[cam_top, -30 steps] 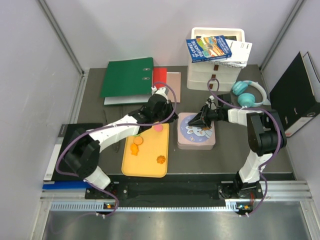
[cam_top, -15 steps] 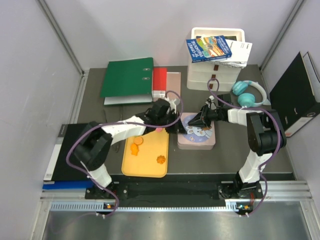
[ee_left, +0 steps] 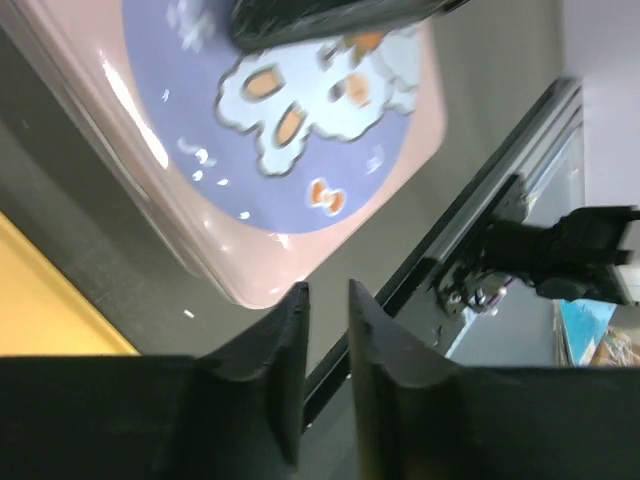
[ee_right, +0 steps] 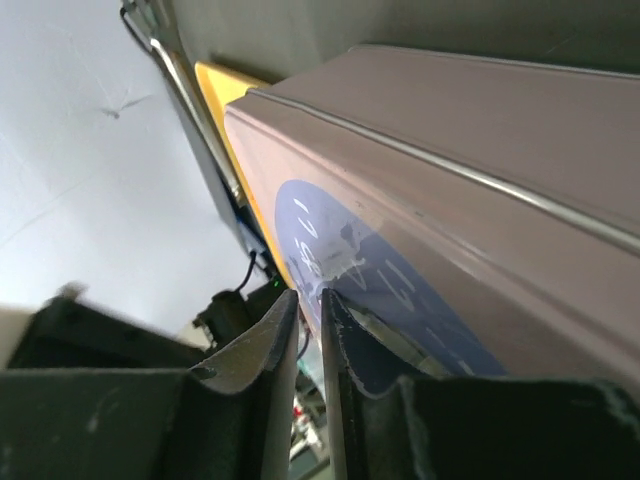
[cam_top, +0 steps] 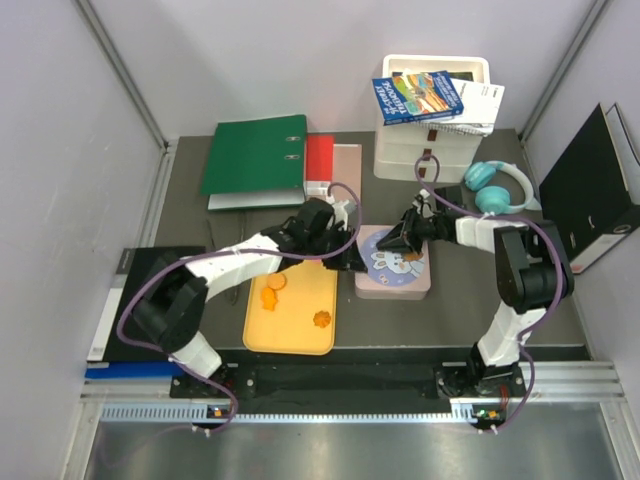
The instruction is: Pack the cookies
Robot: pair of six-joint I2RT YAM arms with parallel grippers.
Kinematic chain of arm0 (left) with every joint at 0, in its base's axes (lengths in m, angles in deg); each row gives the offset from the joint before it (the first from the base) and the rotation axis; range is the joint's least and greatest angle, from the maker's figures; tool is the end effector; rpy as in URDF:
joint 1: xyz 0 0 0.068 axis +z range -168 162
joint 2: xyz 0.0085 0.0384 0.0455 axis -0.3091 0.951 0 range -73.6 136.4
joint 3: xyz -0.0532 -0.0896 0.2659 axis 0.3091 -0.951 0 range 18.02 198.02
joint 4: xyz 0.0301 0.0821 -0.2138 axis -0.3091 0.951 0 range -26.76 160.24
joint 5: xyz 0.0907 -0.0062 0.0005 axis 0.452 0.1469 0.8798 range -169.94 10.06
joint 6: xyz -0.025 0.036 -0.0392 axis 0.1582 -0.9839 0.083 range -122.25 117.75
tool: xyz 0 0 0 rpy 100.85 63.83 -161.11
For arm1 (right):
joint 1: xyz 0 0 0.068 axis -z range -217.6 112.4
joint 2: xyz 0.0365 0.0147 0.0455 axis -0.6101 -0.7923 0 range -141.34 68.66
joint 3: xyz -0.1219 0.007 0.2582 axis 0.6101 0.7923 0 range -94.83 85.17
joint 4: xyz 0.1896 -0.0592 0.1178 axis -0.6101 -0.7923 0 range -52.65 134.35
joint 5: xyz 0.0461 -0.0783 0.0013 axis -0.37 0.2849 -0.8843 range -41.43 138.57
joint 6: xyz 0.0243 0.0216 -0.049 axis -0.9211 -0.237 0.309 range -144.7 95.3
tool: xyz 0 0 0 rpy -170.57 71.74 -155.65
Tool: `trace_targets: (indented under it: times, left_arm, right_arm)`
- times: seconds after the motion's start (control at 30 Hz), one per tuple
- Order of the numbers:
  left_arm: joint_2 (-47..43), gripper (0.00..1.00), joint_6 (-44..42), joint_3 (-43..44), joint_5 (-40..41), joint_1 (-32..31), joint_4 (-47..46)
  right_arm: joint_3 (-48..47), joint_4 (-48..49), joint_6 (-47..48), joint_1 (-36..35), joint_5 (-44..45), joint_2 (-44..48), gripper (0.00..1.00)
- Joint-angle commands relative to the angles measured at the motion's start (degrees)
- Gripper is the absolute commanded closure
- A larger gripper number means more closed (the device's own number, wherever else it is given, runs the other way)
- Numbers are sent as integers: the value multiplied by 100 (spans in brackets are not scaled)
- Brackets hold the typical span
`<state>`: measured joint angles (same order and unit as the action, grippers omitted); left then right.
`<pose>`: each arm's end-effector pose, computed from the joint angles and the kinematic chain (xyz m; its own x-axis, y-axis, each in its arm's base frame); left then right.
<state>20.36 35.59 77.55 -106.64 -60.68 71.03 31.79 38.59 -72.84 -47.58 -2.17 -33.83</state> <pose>0.2303 -0.2385 0.2443 -0.9117 0.0952 -0.3997 0.3685 0.6199 -0.6928 0.3117 0.0883 0.1805 -0.9460 0.3121 0.0877 0.2339 0.4699 0.8511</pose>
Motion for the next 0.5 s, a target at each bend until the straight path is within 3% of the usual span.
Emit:
trace_targets:
  times: [0.0, 0.1, 0.23, 0.27, 0.43, 0.47]
  left_arm:
    - [-1000, 65, -286, 384, 551, 5, -366]
    - [-1282, 54, -392, 507, 1113, 5, -331]
    - [-1424, 44, -699, 648, 1737, 5, 238]
    - [-1415, 34, -726, 700, 2008, 5, 414]
    - [-1318, 30, -770, 789, 2817, 5, 1364]
    - [-1344, 30, -752, 745, 2993, 5, 1583]
  right_arm:
    - [-355, -127, 86, -48, 697, 598, 83]
    - [-776, -381, 103, -48, 864, 1115, 79]
    - [-1393, -1064, 453, -48, 1311, 1820, 57]
    - [-1463, -1172, 498, -48, 1591, 1934, 55]
    - [-1447, -1673, 1023, -171, 2716, 3205, 41]
    - [-1420, -1900, 1209, -389, 3345, 3427, 39]
